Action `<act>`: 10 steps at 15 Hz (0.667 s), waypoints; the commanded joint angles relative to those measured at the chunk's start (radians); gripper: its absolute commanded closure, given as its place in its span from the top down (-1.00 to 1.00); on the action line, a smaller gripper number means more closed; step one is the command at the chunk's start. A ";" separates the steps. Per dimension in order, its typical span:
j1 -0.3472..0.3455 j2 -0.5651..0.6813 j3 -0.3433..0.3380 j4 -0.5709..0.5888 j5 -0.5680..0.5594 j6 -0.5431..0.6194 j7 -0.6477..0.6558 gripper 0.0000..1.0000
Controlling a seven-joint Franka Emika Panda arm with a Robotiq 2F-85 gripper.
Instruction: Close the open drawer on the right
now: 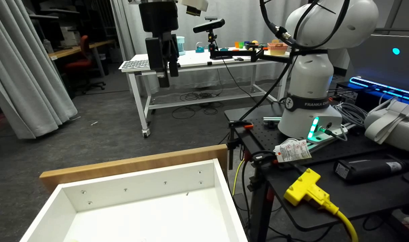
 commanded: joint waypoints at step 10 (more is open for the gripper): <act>0.015 0.249 -0.037 -0.008 -0.128 0.278 0.007 1.00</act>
